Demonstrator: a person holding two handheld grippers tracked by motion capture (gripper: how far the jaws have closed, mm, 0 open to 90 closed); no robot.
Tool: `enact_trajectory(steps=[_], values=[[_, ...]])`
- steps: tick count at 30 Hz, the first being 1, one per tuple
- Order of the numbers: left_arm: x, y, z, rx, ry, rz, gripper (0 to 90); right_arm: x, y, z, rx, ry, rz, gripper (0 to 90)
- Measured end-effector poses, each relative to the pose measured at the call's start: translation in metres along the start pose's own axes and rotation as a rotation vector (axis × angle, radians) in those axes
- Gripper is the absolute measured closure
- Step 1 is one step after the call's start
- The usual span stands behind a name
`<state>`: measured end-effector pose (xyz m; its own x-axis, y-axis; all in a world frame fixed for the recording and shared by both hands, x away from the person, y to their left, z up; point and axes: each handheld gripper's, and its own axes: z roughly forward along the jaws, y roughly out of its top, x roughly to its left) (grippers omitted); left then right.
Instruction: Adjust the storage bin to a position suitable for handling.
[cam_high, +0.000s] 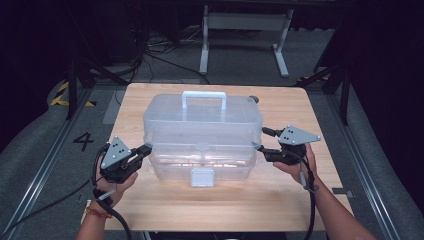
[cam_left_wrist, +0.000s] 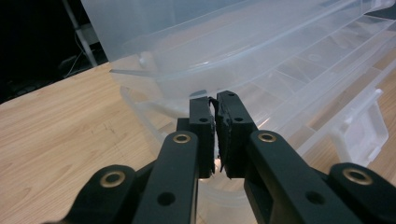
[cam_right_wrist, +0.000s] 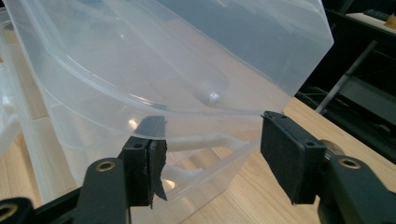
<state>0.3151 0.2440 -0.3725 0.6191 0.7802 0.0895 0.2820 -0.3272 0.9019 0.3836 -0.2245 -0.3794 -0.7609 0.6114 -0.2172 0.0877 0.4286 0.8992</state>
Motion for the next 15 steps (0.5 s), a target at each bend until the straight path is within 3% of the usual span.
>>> enact_trajectory(steps=[5,7,9,11,12,13,15], values=[[0.005,-0.004,-0.012,-0.03,0.038,-0.012,78.3,0.002,0.002,-0.002,-0.037,-0.014,0.003,43.9],[0.005,-0.005,-0.019,-0.047,0.065,-0.03,69.3,0.001,0.004,-0.003,-0.058,-0.026,0.012,45.9],[0.006,-0.007,-0.023,-0.043,0.07,-0.024,68.4,0.001,0.005,-0.003,-0.064,-0.032,0.009,46.5],[0.005,-0.015,-0.024,0.007,0.085,-0.003,62.6,-0.001,0.008,-0.003,-0.086,-0.05,0.016,47.0],[0.005,-0.015,-0.024,0.007,0.085,-0.003,60.8,-0.001,0.008,-0.003,-0.086,-0.05,0.016,47.0],[0.005,-0.021,-0.022,0.043,0.091,0.001,60.8,-0.001,0.008,-0.003,-0.092,-0.052,0.023,47.0],[0.006,-0.031,-0.019,0.066,0.087,0.001,55.1,-0.002,0.01,-0.003,-0.11,-0.068,0.031,47.0]])
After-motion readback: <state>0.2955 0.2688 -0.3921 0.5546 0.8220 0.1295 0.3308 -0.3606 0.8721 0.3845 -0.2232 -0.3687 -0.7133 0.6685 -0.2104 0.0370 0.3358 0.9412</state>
